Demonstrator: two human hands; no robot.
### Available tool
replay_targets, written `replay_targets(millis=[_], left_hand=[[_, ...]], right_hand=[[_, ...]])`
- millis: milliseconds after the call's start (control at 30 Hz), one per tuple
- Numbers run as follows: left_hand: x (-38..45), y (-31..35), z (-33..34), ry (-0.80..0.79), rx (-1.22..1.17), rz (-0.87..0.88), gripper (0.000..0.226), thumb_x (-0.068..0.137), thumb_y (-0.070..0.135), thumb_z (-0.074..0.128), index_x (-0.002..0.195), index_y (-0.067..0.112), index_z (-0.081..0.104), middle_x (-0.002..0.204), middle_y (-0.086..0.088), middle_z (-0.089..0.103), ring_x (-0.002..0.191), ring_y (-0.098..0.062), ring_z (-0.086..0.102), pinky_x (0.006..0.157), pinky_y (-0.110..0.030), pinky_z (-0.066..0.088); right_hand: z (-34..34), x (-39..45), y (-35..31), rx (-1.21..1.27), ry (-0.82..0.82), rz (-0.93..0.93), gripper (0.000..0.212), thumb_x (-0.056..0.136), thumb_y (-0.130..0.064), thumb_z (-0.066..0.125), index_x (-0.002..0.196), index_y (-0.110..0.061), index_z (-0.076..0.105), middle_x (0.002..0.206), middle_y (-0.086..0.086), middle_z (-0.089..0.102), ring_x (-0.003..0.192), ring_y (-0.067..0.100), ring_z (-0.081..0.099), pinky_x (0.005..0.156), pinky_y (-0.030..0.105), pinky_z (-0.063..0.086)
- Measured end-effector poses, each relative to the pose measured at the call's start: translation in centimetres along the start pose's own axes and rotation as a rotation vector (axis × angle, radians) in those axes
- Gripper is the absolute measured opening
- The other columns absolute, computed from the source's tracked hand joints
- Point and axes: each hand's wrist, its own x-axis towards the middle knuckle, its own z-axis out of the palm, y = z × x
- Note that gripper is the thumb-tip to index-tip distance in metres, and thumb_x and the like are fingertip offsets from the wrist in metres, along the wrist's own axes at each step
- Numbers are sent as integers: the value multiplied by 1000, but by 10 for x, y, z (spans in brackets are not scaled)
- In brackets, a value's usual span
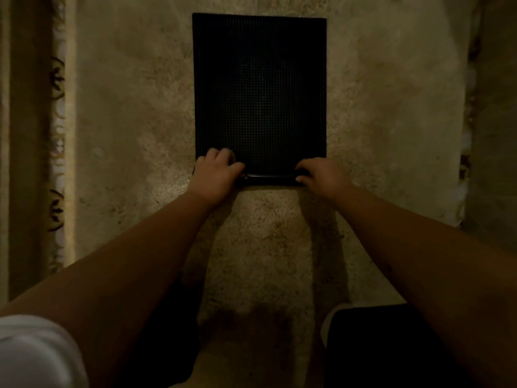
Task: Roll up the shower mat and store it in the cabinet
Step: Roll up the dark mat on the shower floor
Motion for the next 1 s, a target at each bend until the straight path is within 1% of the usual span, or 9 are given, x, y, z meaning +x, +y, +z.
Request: replay_targets(millis=[200,300,400,467,533,667,800,900,1000], left_hand=[[-3,9,-3,77,-14,49,24,79,4,62,103,6,67,94,-16,66,81,-35,58,63,-42,44],[-11,15,-2,117,-37,26,23,80,4,62,102,4,68,96,-17,68,80,-36,60,64,-44,49],[-23,15,3,118,-3,65,32,85,11,62,116,3,64,110,-19,66,93,-38,61,74,-48,52],[-24,14,5,62,30,47,44,86,9,59,130,5,55,124,-18,60,107,-38,56,90,-51,46],[-19,15,2,60,33,-11,46,84,9,60,130,9,56,124,-15,61,109,-37,56,97,-53,40],[-4,10,-10,61,-3,-14,37,85,17,62,121,12,63,103,-12,68,93,-34,60,81,-43,40],[0,7,-15,59,-34,-37,22,86,24,61,101,10,66,85,-12,68,79,-33,62,70,-41,41],[-3,7,-11,101,-64,-10,16,83,20,63,89,6,68,81,-13,69,76,-32,64,68,-41,46],[-8,10,-4,166,-65,-1,24,81,16,69,100,2,70,101,-18,72,90,-36,66,79,-46,51]], right_hand=[[-1,4,-1,70,35,34,24,89,-20,67,111,-10,66,113,16,64,105,32,58,83,35,45],[-3,8,-1,65,9,32,19,88,-19,68,104,-9,68,110,14,65,102,31,59,81,34,45],[-2,10,-1,63,-9,21,16,87,-17,69,99,-7,69,107,15,65,100,31,60,78,31,44],[-4,10,1,41,15,-12,19,86,-17,70,100,-5,71,107,16,62,102,32,56,84,34,44],[-4,10,3,-8,99,-35,22,85,-21,71,101,-7,73,106,15,57,104,33,50,88,36,42],[2,4,0,-80,178,-56,23,88,-19,66,108,-8,71,101,16,65,96,35,58,81,37,47],[9,-11,-6,-219,305,-182,5,79,-8,71,81,-4,70,77,15,64,71,32,62,60,34,43],[7,-16,-5,-302,263,-221,24,79,-19,74,95,-3,68,89,16,66,83,33,61,67,39,50],[2,-9,-1,-368,145,-223,35,86,-11,62,120,-2,62,111,18,64,100,36,57,78,44,48]])
